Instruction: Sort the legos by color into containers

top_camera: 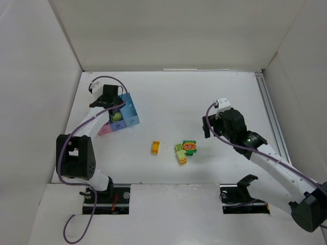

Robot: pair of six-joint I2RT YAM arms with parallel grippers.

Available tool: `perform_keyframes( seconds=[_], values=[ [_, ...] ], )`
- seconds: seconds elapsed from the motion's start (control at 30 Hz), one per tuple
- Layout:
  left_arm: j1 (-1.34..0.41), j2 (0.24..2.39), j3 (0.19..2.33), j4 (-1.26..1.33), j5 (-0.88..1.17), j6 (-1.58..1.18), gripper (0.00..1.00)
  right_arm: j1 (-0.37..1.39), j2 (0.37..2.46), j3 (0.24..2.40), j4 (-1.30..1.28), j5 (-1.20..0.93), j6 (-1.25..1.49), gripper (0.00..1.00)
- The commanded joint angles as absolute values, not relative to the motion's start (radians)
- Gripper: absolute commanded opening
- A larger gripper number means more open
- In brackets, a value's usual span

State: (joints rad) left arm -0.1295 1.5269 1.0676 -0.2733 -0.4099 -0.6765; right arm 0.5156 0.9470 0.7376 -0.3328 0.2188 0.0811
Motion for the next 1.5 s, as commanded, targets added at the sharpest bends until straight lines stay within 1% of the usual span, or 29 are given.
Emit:
perform_keyframes(
  seconds=[0.0,0.03,0.1,0.13,0.17,0.27,0.43,0.53,0.57,0.67,0.7,0.73,0.77,0.83,1.13,1.27,1.3,1.4,1.47],
  values=[
    [-0.129,1.437,1.085,-0.261,-0.397,-0.658,0.82,0.612,0.972,0.762,-0.325,0.192,0.044,0.96],
    [-0.129,1.424,1.085,-0.261,-0.381,-0.658,0.86,0.679,0.986,0.773,-0.325,0.192,0.028,0.96],
    [-0.141,1.378,1.085,-0.261,-0.362,-0.634,1.0,0.748,1.047,0.798,-0.325,0.213,0.028,0.96],
    [-0.158,1.361,1.085,-0.261,-0.362,-0.634,1.0,0.805,1.074,0.822,-0.316,0.203,0.037,0.94],
    [-0.175,1.344,1.085,-0.261,-0.362,-0.623,1.0,0.831,1.131,0.834,-0.316,0.202,0.046,0.94],
    [-0.23,1.272,1.066,-0.29,-0.342,-0.623,1.0,0.903,1.216,0.883,-0.296,0.202,0.046,0.94],
    [-0.337,1.117,0.956,-0.314,-0.331,-0.681,1.0,0.928,1.368,0.925,-0.256,0.167,0.097,0.94],
    [-0.377,1.014,0.862,-0.281,-0.258,-0.703,1.0,0.954,1.428,0.936,-0.235,0.183,0.11,0.93],
    [-0.377,0.976,0.842,-0.281,-0.215,-0.703,1.0,0.963,1.44,0.949,-0.235,0.183,0.11,0.92],
    [-0.377,0.933,0.804,-0.307,-0.215,-0.724,1.0,0.986,1.489,0.979,-0.225,0.173,0.101,0.87],
    [-0.377,0.91,0.789,-0.316,-0.215,-0.724,1.0,1.0,1.502,0.979,-0.225,0.185,0.101,0.87],
    [-0.377,0.899,0.776,-0.336,-0.215,-0.733,1.0,1.0,1.515,0.988,-0.225,0.186,0.101,0.76],
    [-0.377,0.879,0.776,-0.336,-0.215,-0.733,1.0,1.0,1.537,0.988,-0.216,0.199,0.101,0.74],
    [-0.377,0.859,0.758,-0.347,-0.206,-0.746,1.0,1.0,1.557,0.997,-0.216,0.219,0.112,0.69],
    [-0.377,0.821,0.739,-0.337,-0.186,-0.746,1.0,1.0,1.646,1.026,-0.259,0.336,0.193,0.71],
    [-0.377,0.821,0.739,-0.337,-0.186,-0.746,1.0,1.0,1.667,1.026,-0.259,0.35,0.218,0.63],
    [-0.377,0.821,0.739,-0.337,-0.186,-0.746,1.0,1.0,1.667,1.026,-0.259,0.35,0.228,0.58],
    [-0.377,0.821,0.739,-0.337,-0.186,-0.746,1.0,1.0,1.667,1.026,-0.27,0.35,0.239,0.58],
    [-0.377,0.821,0.739,-0.337,-0.186,-0.746,1.0,1.0,1.667,1.017,-0.27,0.362,0.248,0.61]
  ],
)
